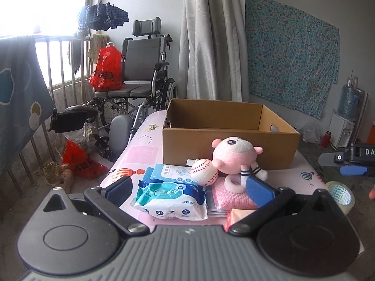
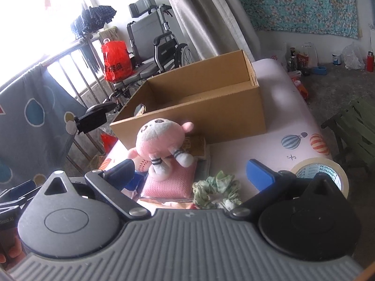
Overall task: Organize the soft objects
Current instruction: 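Grasp the green scrunchie with the right tool while the left tool grasps the blue wipes pack, then carry scrunchie and wipes pack into the box and open both tools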
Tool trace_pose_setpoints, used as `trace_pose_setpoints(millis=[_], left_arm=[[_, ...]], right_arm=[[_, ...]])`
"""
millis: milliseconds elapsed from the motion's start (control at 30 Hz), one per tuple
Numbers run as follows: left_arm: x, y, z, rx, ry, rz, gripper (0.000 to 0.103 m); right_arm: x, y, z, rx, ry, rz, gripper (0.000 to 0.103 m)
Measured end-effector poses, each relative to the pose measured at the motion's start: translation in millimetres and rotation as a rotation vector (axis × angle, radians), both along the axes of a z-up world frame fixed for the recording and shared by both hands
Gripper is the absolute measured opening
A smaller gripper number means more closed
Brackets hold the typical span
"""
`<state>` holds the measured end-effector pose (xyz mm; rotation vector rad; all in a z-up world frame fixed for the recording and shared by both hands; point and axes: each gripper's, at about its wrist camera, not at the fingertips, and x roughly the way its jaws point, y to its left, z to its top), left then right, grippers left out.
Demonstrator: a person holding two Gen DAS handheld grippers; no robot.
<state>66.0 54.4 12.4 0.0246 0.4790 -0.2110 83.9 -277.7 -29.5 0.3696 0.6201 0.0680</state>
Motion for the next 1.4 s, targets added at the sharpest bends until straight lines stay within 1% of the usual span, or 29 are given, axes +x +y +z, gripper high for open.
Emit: trace_pose_setpoints(millis=[67, 167, 233, 300, 400, 433, 500, 567, 633, 667, 700, 767, 800, 833, 900, 933, 967, 1000, 1067, 1133, 1167, 1200, 1267, 1333, 1400], left_arm=[[3, 3, -13, 0.012, 0.023, -0.005, 0.103], [12, 4, -30, 0.036, 0.058, -0.003, 0.103], [25, 3, -44, 0.057, 0.080, -0.016, 0.103], [42, 2, -55, 0.065, 0.095, -0.034, 0.103], [70, 2, -72, 0.050, 0.119, -0.084, 0.103], [80, 0, -77, 0.055, 0.132, -0.087, 0.103], [95, -1, -83, 0.070, 0.134, -0.085, 0.103], [110, -1, -90, 0.078, 0.119, -0.091, 0.103], [123, 0, -95, 0.085, 0.146, -0.087, 0.103], [130, 1, -98, 0.086, 0.166, -0.089, 0.103], [137, 3, -103, 0.087, 0.186, -0.080, 0.103], [151, 8, -114, 0.096, 0.238, -0.042, 0.103], [156, 10, -117, 0.089, 0.260, -0.036, 0.103], [159, 14, -120, 0.065, 0.258, -0.045, 0.103], [164, 17, -122, 0.054, 0.270, -0.062, 0.103], [169, 15, -125, 0.054, 0.298, -0.083, 0.103], [171, 13, -127, 0.066, 0.308, -0.087, 0.103], [170, 10, -130, 0.081, 0.294, -0.087, 0.103], [168, 4, -132, 0.100, 0.293, -0.063, 0.103], [166, 0, -134, 0.107, 0.291, -0.040, 0.103], [165, -3, -136, 0.114, 0.286, -0.037, 0.101], [164, -5, -138, 0.123, 0.281, -0.035, 0.098], [158, -9, -140, 0.142, 0.260, -0.030, 0.096], [156, -5, -140, 0.119, 0.261, -0.030, 0.092], [156, -3, -138, 0.113, 0.268, -0.030, 0.090]], right_arm=[[6, -4, -11, -0.010, 0.052, -0.008, 0.102], [9, -12, -31, 0.030, 0.110, -0.018, 0.102], [12, -14, -45, 0.047, 0.149, -0.014, 0.101], [18, -13, -60, 0.043, 0.178, -0.015, 0.101], [31, -11, -77, 0.056, 0.223, -0.034, 0.100], [35, -10, -82, 0.064, 0.232, -0.040, 0.100], [47, -6, -90, 0.066, 0.244, -0.032, 0.100], [60, -1, -101, 0.058, 0.265, -0.010, 0.098], [72, 4, -113, 0.056, 0.307, 0.011, 0.084], [75, 5, -118, 0.067, 0.315, 0.009, 0.083], [77, 5, -120, 0.075, 0.295, 0.009, 0.082], [82, 9, -120, 0.034, 0.283, 0.021, 0.077], [85, 10, -120, 0.016, 0.280, 0.025, 0.072], [88, 11, -121, 0.005, 0.275, 0.026, 0.058], [94, 12, -121, -0.053, 0.280, -0.005, 0.035], [97, 11, -121, -0.060, 0.282, 0.007, 0.034], [99, 11, -121, -0.064, 0.290, 0.013, 0.033], [100, 10, -121, -0.056, 0.301, 0.014, 0.027], [98, 5, -121, -0.010, 0.311, 0.022, 0.023], [92, 3, -124, -0.026, 0.295, 0.038, 0.019], [89, 4, -123, -0.040, 0.297, 0.041, 0.017], [88, 5, -122, -0.048, 0.308, 0.057, 0.016], [84, 2, -121, -0.011, 0.328, 0.067, 0.015], [77, -1, -122, -0.011, 0.314, 0.079, 0.014], [75, -4, -122, -0.005, 0.314, 0.063, 0.014]])
